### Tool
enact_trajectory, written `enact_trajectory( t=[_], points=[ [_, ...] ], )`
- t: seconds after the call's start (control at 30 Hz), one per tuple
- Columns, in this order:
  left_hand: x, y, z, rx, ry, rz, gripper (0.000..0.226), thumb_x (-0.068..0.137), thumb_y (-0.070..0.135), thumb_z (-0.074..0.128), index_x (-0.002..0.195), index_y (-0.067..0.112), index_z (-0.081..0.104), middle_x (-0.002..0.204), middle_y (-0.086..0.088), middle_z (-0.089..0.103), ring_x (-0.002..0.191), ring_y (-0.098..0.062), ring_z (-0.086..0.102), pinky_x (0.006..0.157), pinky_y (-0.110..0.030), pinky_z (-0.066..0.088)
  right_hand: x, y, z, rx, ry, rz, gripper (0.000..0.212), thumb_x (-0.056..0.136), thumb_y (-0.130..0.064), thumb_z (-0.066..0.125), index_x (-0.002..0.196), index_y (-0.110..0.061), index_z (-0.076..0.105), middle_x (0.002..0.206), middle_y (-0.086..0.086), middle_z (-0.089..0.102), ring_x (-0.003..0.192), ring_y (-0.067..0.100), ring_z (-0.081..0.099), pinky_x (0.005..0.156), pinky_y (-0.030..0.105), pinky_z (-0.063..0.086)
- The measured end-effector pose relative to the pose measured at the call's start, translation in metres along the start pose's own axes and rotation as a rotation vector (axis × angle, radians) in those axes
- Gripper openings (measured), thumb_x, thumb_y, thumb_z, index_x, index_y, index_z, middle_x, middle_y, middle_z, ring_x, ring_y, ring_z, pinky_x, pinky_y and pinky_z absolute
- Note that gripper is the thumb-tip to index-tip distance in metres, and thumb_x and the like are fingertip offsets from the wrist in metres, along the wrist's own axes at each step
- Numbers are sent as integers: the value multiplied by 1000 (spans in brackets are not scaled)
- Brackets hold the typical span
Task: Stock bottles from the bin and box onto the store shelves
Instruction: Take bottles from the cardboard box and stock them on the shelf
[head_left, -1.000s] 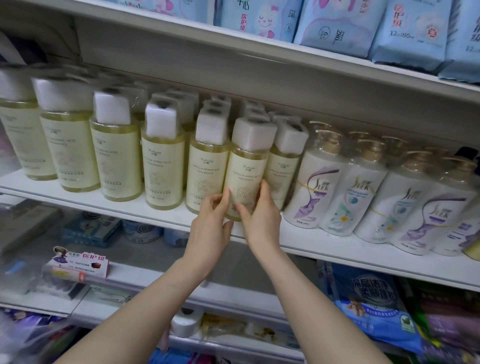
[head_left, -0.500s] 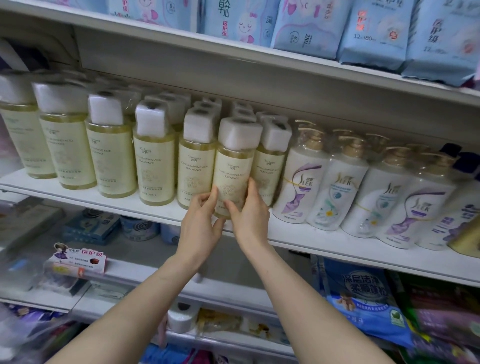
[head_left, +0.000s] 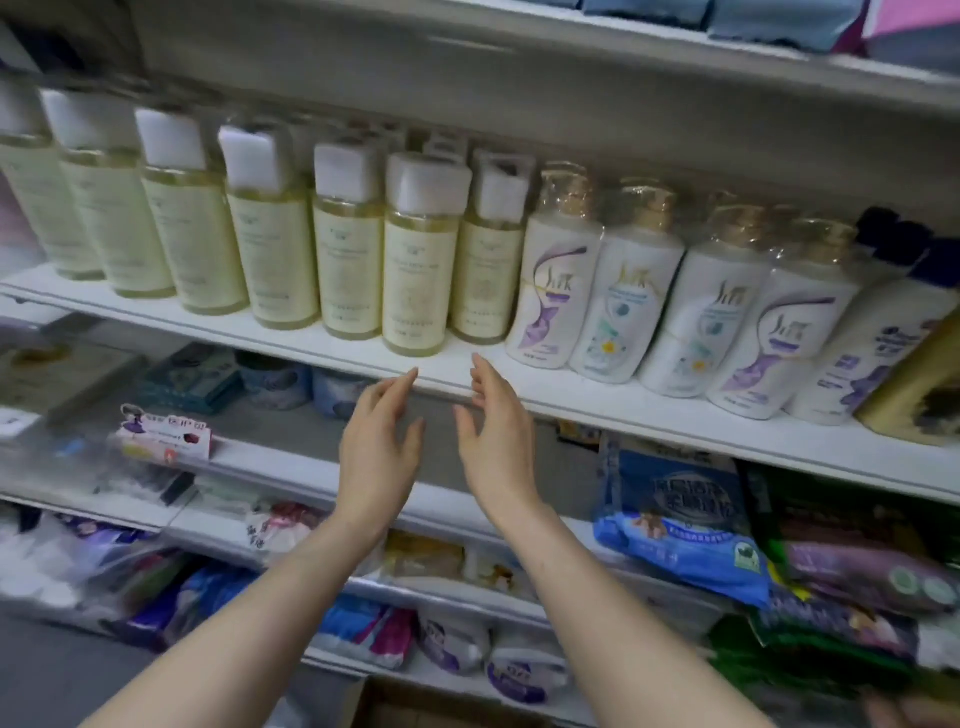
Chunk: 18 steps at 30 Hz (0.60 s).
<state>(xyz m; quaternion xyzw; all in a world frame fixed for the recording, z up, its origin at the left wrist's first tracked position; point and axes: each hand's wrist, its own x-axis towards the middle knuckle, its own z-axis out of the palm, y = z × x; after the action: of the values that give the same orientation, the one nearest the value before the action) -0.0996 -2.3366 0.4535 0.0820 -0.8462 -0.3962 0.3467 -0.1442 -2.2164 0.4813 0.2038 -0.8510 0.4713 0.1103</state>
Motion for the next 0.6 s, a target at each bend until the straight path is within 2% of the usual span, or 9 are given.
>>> enact_trajectory(
  t=[0.1,0.2,0.3,0.4,0.6],
  points=[
    [-35,2,12,11,-10,0,51,89,4,62,137,16,54,128,-2,56,111,-18,59,94,-38,51,-33,21,-10,19,-31,20,56,98,-10,55,151,-23,38,147,0,49,126,13,54,105,25,43],
    [-74,1,28,-12,-44,-37,49,89,6,63,135,17,55,127,-1,57,105,-17,61,91,-42,53,-65,46,-12,-20,-85,41,58,97,-12,57,150,-25,39,146,0,50,128,16,52,107,35,44],
    [-114,-5,46,-19,-96,-110,48,89,6,64,135,17,56,128,1,59,108,-13,60,94,-33,52,-101,76,-8,-53,-137,110,56,96,-13,58,148,-26,41,147,-3,50,131,14,48,110,38,43],
    [-149,-18,64,15,-160,-146,48,87,4,64,133,15,58,126,-2,62,111,-15,60,96,-27,48,-137,110,-4,-74,-208,183,54,96,-11,59,147,-24,44,147,-3,49,133,13,47,111,39,41],
    [-214,-52,100,9,-328,-266,49,85,4,67,132,12,58,121,-7,64,102,-20,63,91,-39,53,-199,184,10,-129,-219,315,57,88,-6,66,141,-18,53,139,2,58,125,22,56,104,44,47]
  ],
)
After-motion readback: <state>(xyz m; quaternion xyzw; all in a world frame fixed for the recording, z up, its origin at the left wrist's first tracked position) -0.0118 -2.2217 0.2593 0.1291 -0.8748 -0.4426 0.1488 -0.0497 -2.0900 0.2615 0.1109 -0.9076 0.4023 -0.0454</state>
